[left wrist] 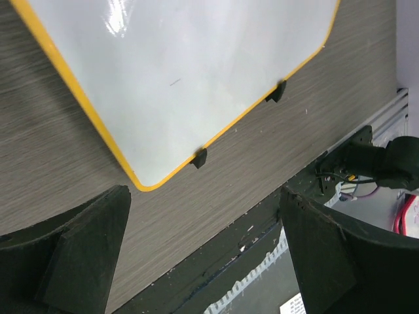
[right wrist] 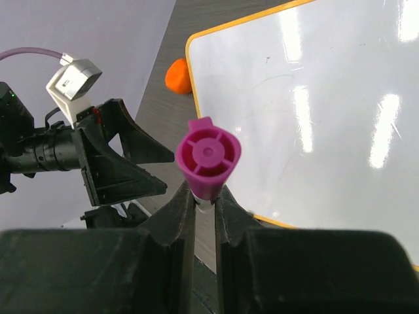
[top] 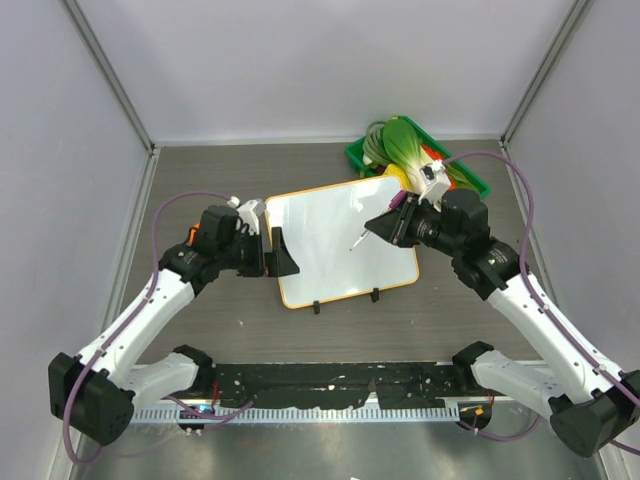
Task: Write a sentence on the whiteboard
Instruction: Pick up the whiteboard stand from the center of the board.
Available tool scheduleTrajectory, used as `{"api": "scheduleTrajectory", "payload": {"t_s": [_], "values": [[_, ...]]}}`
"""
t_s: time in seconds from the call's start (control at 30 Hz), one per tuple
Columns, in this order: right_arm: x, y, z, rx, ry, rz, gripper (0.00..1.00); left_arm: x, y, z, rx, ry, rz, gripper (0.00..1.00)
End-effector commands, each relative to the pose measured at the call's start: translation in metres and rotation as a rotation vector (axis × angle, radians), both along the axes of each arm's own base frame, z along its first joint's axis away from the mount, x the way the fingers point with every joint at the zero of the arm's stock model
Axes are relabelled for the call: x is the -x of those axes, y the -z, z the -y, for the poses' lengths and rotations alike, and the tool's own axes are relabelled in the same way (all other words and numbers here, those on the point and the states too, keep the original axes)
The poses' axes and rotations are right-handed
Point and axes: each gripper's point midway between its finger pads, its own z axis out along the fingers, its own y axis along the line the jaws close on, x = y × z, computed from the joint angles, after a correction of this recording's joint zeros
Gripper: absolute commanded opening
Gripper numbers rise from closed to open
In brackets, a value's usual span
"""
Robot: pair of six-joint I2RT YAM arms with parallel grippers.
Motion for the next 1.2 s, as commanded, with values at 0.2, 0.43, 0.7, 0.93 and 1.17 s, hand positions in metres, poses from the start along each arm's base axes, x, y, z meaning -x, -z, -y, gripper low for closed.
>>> {"api": "scheduleTrajectory", "payload": {"t_s": [0.2,0.43,0.7,0.93,1.17], "values": [[-0.033,-0.029,-0.005,-0.016,0.065,0.075,0.01,-0.003,0.007,-0.003,0.012,-0.036,-0.073,0.97],[-0.045,0.003,-0.007,0.051,0.059,0.061,0.01,0.016,0.041,-0.001,-0.117,-0.102,-0.065,0.89],[-0.057,0.016,-0.016,0.007,0.015,0.107,0.01,0.049,0.089,0.031,-0.210,-0.189,0.004,0.84],[-0.070,0.021,-0.013,-0.033,-0.028,0.101,0.01,0.056,0.130,0.073,-0.370,-0.205,0.082,0.84],[-0.076,0.020,0.001,-0.044,-0.024,0.116,0.01,0.040,0.164,0.075,-0.443,-0.319,0.109,0.77]]}}
